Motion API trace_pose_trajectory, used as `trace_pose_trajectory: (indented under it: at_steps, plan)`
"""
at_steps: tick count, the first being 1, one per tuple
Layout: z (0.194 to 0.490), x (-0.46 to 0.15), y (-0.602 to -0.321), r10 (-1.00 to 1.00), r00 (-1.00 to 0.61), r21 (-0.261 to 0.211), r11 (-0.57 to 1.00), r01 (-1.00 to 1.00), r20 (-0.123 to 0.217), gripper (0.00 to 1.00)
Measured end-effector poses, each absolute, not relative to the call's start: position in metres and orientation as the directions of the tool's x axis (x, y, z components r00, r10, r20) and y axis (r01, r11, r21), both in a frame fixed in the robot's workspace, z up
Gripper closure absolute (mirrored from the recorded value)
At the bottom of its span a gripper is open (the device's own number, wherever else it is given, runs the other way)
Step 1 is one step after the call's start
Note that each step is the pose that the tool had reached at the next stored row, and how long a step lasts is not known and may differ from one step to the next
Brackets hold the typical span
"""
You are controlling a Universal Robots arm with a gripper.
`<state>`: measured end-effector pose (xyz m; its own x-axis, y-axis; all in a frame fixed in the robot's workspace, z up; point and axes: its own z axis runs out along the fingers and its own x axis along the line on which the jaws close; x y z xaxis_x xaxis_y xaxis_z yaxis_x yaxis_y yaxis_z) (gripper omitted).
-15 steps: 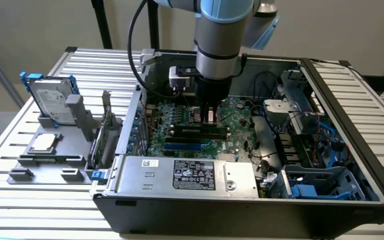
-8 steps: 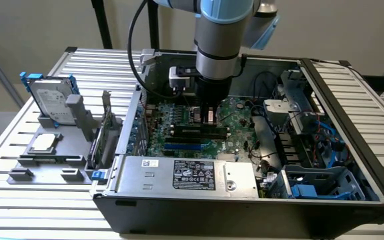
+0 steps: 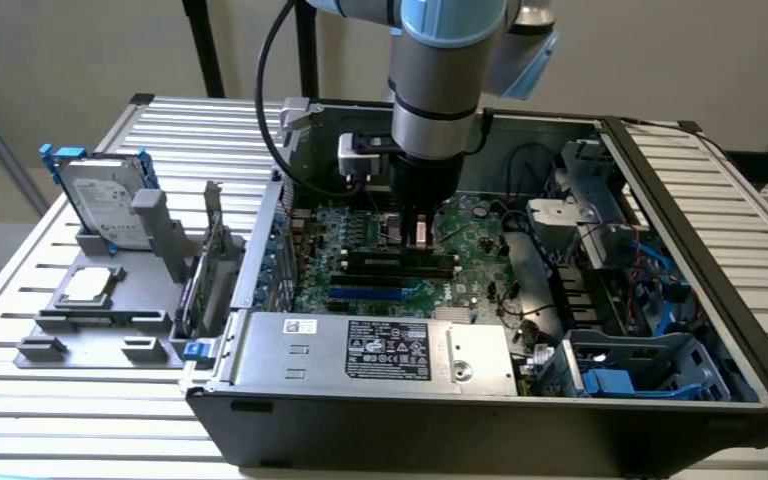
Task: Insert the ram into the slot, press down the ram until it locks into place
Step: 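Insert the ram into the slot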
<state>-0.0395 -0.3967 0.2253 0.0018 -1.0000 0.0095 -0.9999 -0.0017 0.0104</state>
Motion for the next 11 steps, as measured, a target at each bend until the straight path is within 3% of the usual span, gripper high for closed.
trace_pose_trajectory:
  at_steps: [4,5,11]
  plan:
    - [0.225,-0.04,-0.397,-1.0,0.002,0.01,-0.002,-1.0,0.01,0.85]
    - [0.225,-0.04,-0.397,-1.0,0.002,0.01,-0.002,-1.0,0.009,0.79]
    - [0.237,-0.04,-0.397,-1.0,0.002,0.012,-0.002,-1.0,0.009,0.79]
